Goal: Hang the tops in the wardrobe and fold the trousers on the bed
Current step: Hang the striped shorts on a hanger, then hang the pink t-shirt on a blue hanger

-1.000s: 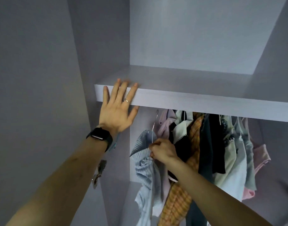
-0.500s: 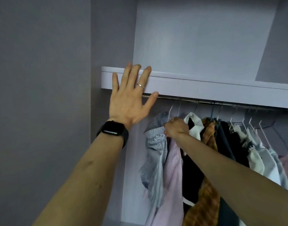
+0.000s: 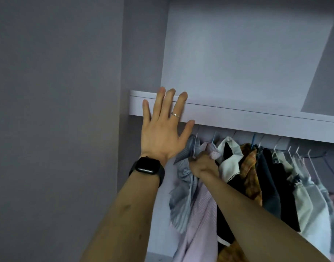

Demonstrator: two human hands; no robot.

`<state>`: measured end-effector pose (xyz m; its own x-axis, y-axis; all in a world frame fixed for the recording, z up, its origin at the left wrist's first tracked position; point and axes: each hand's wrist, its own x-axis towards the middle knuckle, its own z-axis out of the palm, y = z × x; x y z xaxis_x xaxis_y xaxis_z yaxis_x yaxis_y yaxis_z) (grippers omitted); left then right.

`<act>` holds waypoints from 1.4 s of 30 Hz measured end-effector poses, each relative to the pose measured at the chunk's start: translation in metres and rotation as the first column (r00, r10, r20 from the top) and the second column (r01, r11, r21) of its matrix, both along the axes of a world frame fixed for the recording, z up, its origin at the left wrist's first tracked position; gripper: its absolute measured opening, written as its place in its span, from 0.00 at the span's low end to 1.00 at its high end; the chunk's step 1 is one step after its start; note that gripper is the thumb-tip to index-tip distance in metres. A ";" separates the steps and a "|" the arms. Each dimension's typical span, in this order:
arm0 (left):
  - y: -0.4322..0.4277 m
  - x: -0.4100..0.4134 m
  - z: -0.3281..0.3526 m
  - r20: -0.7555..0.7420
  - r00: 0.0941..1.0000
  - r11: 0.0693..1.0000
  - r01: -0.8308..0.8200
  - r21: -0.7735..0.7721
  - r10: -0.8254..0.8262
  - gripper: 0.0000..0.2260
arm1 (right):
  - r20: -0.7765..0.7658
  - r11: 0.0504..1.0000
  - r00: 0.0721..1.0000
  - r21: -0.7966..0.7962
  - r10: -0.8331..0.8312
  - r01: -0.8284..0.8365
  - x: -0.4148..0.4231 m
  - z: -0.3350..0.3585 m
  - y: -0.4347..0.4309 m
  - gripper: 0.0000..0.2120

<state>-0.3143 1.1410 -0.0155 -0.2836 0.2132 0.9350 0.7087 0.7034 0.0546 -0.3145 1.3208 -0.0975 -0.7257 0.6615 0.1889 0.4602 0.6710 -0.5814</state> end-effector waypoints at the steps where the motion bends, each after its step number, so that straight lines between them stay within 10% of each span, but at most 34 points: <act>1: -0.001 0.003 0.001 0.023 1.000 1.000 0.002 -0.008 -0.002 0.29 | 0.027 1.000 1.000 0.001 0.003 -0.003 0.010 0.003 -0.004 0.28; 9: -0.018 0.038 0.028 0.275 0.958 0.982 -0.029 -0.186 0.080 0.34 | 0.032 0.978 0.978 -0.042 0.208 -0.206 0.132 0.035 -0.026 0.20; 18: -0.023 0.154 -0.028 0.647 0.761 0.978 0.171 -0.120 -0.054 0.33 | -0.371 0.952 0.888 -0.031 0.273 -0.305 0.312 0.015 -0.014 0.13; 29: 0.035 0.321 -0.203 0.909 0.413 0.807 0.554 -0.204 -0.054 0.27 | -0.065 0.966 0.997 -0.257 -0.037 0.020 0.507 -0.105 0.020 0.15; 36: 0.123 0.350 -0.237 0.951 0.277 0.491 0.853 -0.178 -0.136 0.28 | 0.070 0.936 0.940 -0.093 -0.334 0.339 0.591 -0.134 0.023 0.11; 42: 0.181 0.380 -0.251 0.943 0.189 0.061 0.982 -0.180 -0.273 0.27 | 0.145 0.635 0.647 -0.125 -0.748 0.762 0.643 -0.142 -0.023 0.12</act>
